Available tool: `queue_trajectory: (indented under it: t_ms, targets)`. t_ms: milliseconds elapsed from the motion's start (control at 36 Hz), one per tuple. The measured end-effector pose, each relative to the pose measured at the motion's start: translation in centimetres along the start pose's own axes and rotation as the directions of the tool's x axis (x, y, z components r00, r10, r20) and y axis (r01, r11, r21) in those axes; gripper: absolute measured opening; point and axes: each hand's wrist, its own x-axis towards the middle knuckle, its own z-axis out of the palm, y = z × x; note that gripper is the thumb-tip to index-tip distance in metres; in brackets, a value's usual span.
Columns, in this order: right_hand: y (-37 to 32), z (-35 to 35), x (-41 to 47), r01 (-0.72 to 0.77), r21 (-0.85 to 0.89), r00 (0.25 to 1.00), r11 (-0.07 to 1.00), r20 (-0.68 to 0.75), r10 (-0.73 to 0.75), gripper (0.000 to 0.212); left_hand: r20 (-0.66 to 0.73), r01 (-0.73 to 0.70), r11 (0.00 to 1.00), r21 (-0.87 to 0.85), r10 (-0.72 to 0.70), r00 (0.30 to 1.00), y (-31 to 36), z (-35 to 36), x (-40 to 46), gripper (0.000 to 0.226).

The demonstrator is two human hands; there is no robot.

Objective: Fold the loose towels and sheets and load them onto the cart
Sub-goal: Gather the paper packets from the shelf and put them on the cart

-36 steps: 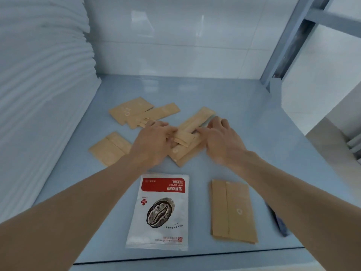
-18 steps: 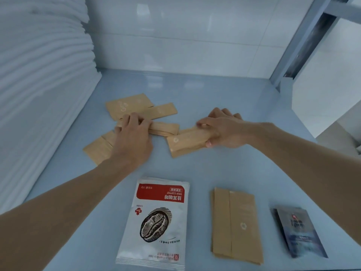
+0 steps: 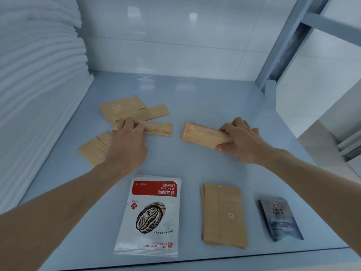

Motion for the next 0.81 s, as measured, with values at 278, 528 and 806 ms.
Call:
queue_trajectory:
  t_ms: [278,528,806]
  targets:
    - [-1.4,-3.0,-3.7,-0.312,0.651,0.831,0.692,-0.166,0.530,0.027,-0.040,0.065,0.927,-0.368,-0.086,0.996,3.1,-1.8,0.0,0.036]
    - [-11.7,-2.7,-7.7,-0.592,0.634,0.805,-0.499,0.425,-0.414,0.039,0.594,0.583,0.110,-0.805,0.149,0.791,7.9,-6.0,-2.9,0.028]
    - [-12.9,0.1,-10.1,-0.459,0.847,0.865,-0.268,0.357,-0.351,0.075,0.387,0.400,0.008,-0.916,-0.233,0.892,5.3,-6.3,-3.9,0.031]
